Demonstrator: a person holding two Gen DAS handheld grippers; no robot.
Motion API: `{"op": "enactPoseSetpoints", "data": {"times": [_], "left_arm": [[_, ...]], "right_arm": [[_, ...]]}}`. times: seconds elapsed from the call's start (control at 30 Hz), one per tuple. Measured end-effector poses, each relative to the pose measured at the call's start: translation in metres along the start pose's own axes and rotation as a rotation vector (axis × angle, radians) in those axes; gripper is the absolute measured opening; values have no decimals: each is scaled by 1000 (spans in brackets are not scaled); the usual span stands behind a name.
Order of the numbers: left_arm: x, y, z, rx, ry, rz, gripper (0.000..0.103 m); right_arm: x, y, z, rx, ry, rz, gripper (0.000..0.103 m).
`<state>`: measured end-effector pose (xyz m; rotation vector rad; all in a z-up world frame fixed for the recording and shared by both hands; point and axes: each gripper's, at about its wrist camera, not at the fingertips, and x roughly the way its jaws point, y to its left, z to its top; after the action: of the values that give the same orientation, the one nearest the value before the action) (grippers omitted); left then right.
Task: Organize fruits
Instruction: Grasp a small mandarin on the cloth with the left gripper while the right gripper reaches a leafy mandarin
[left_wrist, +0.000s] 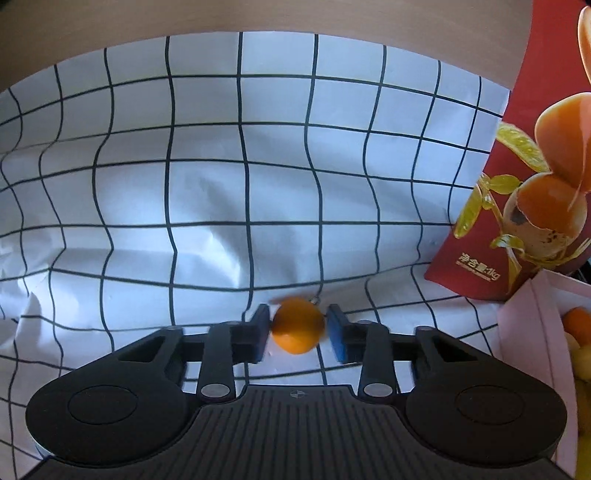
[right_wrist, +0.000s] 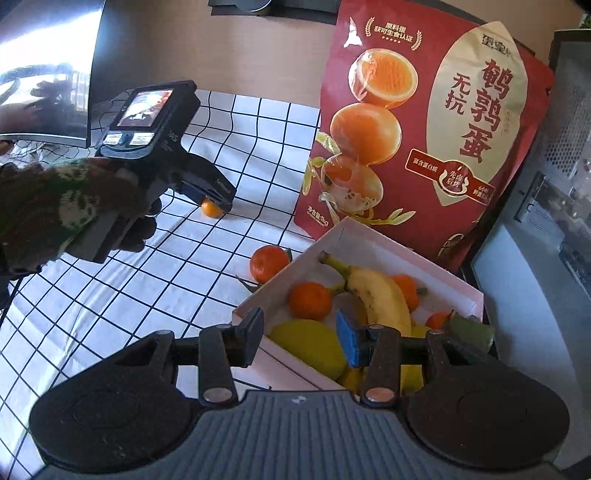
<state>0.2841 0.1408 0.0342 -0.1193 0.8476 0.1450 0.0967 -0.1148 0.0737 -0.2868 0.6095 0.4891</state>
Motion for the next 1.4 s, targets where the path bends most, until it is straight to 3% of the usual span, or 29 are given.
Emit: {"op": "enactPoseSetpoints", "data": {"times": [0.23,0.37,0.47,0.6,0.7,0.8,0.97,1.03,1.13,1.27,1.4], "left_arm": [[-33,14,-27,-77,-14,-95,37],[-70,24,-66,-154,-9,-183,37],[-95,29,-98,-194,1,-208,37],[-121,42,-134,-248,27,-237,37],[-140,60,-150,-280,14,-231,37],[-155,85,-153,-321,-9,-175,37],[-166,117,-159,-409,-29,-125,37],[-165,122,-159,-429,-24,-121,37],[-163,122,-158,-436,-17,-142,37],[-158,110,-154,-408,-3,-169,37],[-151,92,-152,-366,17,-200,37]], "right_arm": [[-2,-4,13,-8,15,18,44],[8,-2,32,-10,-1,60,43],[24,7,50,-47,-18,83,43],[64,19,82,-77,41,116,39],[104,30,100,-170,95,83,27],[146,42,106,-280,150,16,26],[175,47,103,-336,203,8,26],[173,46,98,-307,215,37,26],[149,48,89,-230,230,151,27],[85,46,72,-158,180,398,27],[46,36,60,-157,91,359,28]]}}
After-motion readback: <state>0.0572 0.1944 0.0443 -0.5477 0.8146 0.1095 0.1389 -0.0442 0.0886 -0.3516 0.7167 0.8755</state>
